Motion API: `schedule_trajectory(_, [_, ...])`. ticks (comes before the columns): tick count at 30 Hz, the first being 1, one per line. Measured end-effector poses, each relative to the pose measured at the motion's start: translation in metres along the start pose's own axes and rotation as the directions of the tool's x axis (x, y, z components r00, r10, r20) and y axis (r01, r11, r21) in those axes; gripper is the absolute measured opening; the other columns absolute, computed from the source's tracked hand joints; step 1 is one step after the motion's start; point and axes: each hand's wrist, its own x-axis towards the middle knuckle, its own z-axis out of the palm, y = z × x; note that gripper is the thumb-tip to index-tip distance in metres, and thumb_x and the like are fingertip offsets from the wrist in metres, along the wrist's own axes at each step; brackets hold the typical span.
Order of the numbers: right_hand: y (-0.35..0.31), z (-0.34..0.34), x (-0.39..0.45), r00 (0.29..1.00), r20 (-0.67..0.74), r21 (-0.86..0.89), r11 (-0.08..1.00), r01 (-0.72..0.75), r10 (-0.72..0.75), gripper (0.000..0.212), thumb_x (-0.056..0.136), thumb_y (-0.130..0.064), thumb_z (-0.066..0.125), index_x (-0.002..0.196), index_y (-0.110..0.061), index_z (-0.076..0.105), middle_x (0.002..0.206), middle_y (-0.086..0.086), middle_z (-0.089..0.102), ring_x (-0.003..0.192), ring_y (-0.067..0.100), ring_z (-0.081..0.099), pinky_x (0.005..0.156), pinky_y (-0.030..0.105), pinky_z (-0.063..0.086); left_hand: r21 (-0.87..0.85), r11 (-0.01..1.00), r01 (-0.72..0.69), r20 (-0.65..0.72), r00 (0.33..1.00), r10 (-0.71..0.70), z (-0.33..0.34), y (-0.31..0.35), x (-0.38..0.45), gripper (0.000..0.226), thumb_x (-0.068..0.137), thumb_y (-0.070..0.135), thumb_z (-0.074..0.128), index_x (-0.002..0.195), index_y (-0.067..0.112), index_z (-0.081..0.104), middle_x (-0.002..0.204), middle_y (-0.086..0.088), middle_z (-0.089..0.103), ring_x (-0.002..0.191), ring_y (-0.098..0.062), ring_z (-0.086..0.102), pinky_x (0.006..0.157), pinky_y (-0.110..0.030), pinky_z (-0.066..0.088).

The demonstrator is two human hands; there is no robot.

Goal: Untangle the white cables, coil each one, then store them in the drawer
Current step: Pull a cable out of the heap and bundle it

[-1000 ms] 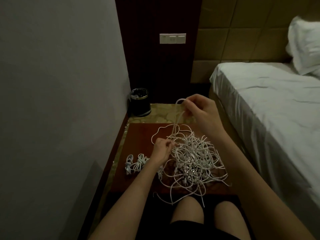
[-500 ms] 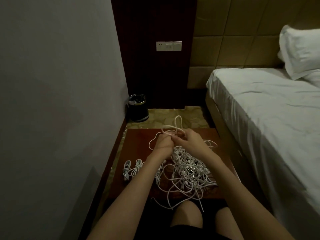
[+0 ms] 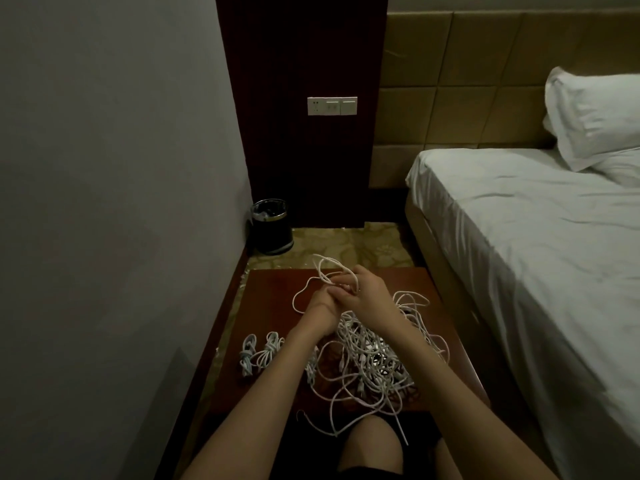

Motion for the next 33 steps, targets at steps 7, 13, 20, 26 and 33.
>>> schedule_trajectory(7, [-0.006, 0.001, -0.003, 0.961, -0.214, 0.337, 0.937, -0.096, 0.175, 0.02, 0.092, -0.019, 0.063, 0.079, -0.013, 0.077, 0.071, 0.0, 0.073, 0.066, 0.007, 0.068, 0.066, 0.032, 0.056, 0.082, 0.964, -0.252, 0.037, 0.968, 0.25, 0.002, -0.016, -0.013, 0.026, 0.104, 0.011, 0.038, 0.108, 0.001, 0.061, 0.101, -0.008, 0.061, 0.089, -0.014, 0.057, 0.075, -0.025, 0.049])
schedule_trajectory(13, [-0.036, -0.027, 0.001, 0.947, -0.301, 0.576, 0.813, 0.089, 0.11, 0.021, 0.096, -0.007, 0.054, 0.081, -0.01, 0.068, 0.073, 0.001, 0.067, 0.064, 0.001, 0.061, 0.063, 0.015, 0.048, 0.114, 0.95, -0.29, 0.151, 0.95, 0.272, 0.002, -0.026, -0.022, 0.025, 0.105, 0.023, 0.036, 0.112, 0.011, 0.057, 0.1, 0.003, 0.059, 0.087, -0.008, 0.056, 0.063, -0.004, 0.038])
schedule_trajectory(20, [-0.07, -0.069, 0.005, 0.9, -0.435, 0.603, 0.752, 0.265, 0.032, 0.02, 0.1, -0.009, 0.047, 0.087, -0.013, 0.062, 0.079, -0.001, 0.064, 0.072, -0.001, 0.061, 0.068, 0.013, 0.047, 0.216, 0.961, -0.171, 0.201, 0.971, 0.128, 0.004, -0.039, -0.021, 0.03, 0.105, 0.026, 0.037, 0.109, 0.011, 0.062, 0.107, -0.002, 0.064, 0.096, -0.018, 0.059, 0.085, -0.03, 0.047])
schedule_trajectory(26, [-0.035, -0.067, -0.001, 0.926, -0.371, 0.371, 0.925, 0.082, 0.067, 0.014, 0.098, -0.016, 0.051, 0.085, -0.014, 0.056, 0.076, 0.002, 0.057, 0.063, 0.012, 0.052, 0.055, 0.016, 0.041, 0.157, 0.968, -0.198, 0.085, 0.979, 0.186, -0.004, -0.028, -0.024, 0.037, 0.106, 0.029, 0.031, 0.096, 0.014, 0.063, 0.105, 0.0, 0.065, 0.096, -0.019, 0.061, 0.08, -0.031, 0.048])
schedule_trajectory(33, [0.018, -0.017, -0.019, 0.97, 0.025, 0.171, 0.955, -0.243, 0.243, 0.036, 0.086, -0.051, 0.06, 0.094, -0.016, 0.066, 0.08, 0.002, 0.067, 0.063, 0.014, 0.062, 0.055, 0.026, 0.051, 0.302, 0.898, -0.319, 0.093, 0.948, 0.305, -0.001, -0.01, -0.015, 0.03, 0.104, 0.018, 0.035, 0.106, 0.011, 0.064, 0.099, -0.011, 0.068, 0.09, -0.027, 0.063, 0.074, -0.035, 0.049])
